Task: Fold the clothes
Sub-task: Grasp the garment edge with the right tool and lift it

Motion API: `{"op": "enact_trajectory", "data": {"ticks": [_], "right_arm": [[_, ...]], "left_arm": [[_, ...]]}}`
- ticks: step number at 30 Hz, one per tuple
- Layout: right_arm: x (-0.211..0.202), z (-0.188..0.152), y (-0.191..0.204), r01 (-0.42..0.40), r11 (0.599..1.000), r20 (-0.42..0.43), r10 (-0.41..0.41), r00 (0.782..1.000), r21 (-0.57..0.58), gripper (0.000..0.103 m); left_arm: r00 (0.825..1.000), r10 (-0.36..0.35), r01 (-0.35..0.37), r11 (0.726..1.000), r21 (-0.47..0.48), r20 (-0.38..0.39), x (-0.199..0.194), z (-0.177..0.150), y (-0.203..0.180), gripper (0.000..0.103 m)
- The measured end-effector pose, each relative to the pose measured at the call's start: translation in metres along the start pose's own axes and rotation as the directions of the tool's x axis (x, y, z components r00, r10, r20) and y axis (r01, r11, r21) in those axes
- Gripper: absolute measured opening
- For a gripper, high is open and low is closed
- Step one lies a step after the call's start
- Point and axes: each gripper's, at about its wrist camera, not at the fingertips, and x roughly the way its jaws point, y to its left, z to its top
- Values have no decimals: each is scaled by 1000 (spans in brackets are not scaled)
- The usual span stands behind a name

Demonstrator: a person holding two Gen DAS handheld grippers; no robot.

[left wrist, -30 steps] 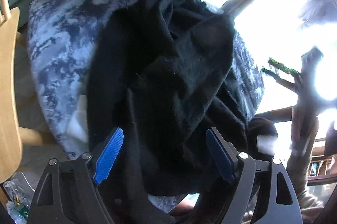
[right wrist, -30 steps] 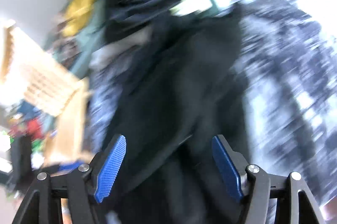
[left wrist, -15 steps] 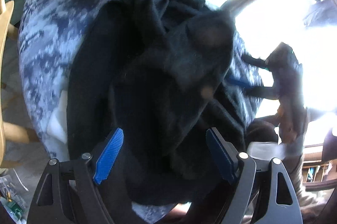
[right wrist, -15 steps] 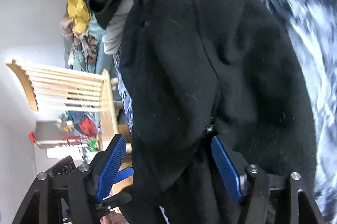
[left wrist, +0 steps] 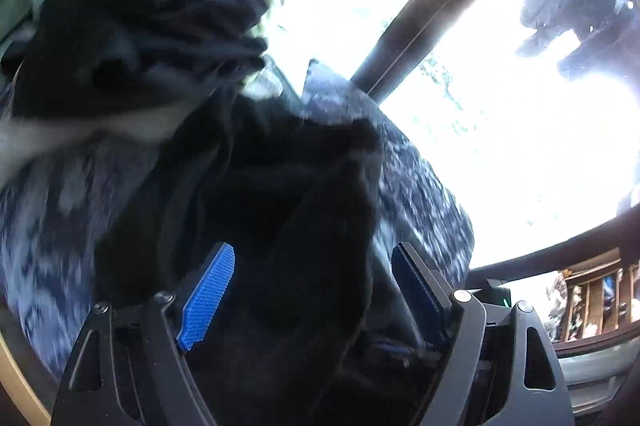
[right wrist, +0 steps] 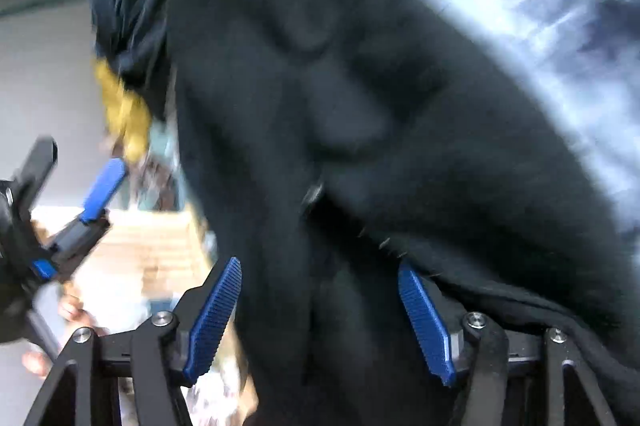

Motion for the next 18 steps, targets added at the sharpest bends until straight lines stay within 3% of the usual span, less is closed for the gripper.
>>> {"op": "enact_trajectory", "data": {"ticks": [4,6,9,12,14,15,16,18], "right_arm": [[-15,-3,-19,-43,995,128,31,991,86,55],[-28,1,-30,-52,992,170,32,985,116,35],[-37,8,-46,-67,985,201,35,979,156,14],[-36,11,-56,-108,975,189,71,979,195,9],[-44,10,-48,-72,987,217,41,975,140,9],[-49,10,-44,-52,992,233,25,972,112,9],[-55,10,-39,-28,996,257,6,966,82,9],[-71,10,-34,22,999,312,-35,950,47,9]], "left_arm": [[997,19,-17,1000,20,-76,42,28,-10,83],[989,72,-68,997,34,-133,65,36,-13,83],[979,105,-98,994,45,-177,90,47,-18,83],[969,81,-71,996,52,-233,110,56,-29,83],[957,83,-65,995,72,-279,120,58,-39,79],[950,86,-60,994,94,-302,127,59,-45,63],[942,89,-54,992,116,-324,133,61,-51,40],[923,147,-89,980,176,-357,143,58,-66,16]]}}
